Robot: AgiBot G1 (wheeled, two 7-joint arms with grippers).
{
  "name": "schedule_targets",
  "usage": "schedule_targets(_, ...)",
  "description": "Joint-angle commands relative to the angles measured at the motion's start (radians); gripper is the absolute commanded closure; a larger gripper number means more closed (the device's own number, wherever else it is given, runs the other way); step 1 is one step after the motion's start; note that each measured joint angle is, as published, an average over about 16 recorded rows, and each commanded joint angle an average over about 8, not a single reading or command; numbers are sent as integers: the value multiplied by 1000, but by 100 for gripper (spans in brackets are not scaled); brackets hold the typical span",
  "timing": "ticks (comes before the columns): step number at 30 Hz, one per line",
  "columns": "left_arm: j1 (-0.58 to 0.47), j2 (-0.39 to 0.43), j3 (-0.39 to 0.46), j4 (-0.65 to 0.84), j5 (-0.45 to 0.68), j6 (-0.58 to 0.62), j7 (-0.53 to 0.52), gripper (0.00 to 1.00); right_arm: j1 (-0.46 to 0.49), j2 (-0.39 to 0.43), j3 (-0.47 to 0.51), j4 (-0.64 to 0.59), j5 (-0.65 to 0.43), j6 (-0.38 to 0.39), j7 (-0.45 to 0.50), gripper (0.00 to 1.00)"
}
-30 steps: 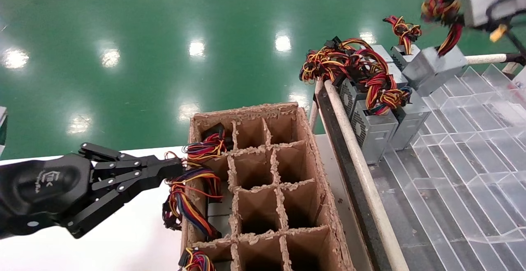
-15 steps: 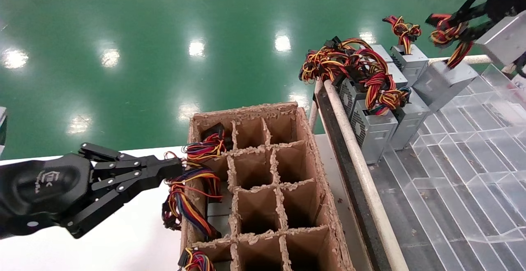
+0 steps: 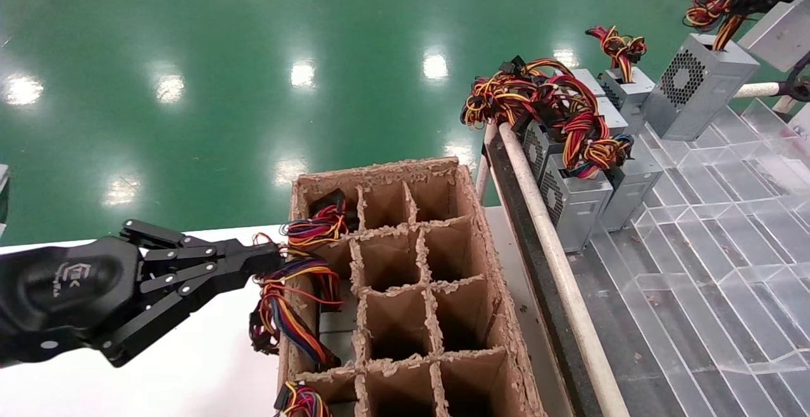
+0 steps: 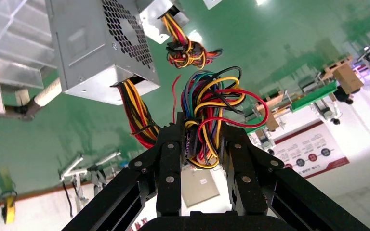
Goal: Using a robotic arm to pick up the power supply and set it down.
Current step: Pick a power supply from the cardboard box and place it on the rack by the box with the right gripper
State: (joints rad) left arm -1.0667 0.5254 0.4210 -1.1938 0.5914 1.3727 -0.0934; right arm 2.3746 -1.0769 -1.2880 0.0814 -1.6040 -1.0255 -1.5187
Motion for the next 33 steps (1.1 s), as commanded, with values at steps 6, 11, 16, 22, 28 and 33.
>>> schedule_targets(6,0,0,0,0,0,0,0,100,3,-17,-8,-28,-11,-19,-35,100)
schedule_targets(11,0,0,0,0,0,0,0,100,10,-20,-17,-49,-23,-70,-40,100)
schedule_targets(16,0,0,0,0,0,0,0,100,14,-23,-22,-60,-29,-117,-42,100)
schedule_targets(22,0,0,0,0,0,0,0,100,11,-34,-18,-60,-23,-139,-50,100)
schedule_targets(28,0,0,0,0,0,0,0,100,6,-42,-10,-61,-12,-146,-58,100)
schedule_targets(33,0,0,0,0,0,0,0,100,-1,-44,-7,-66,-7,-143,-63,100)
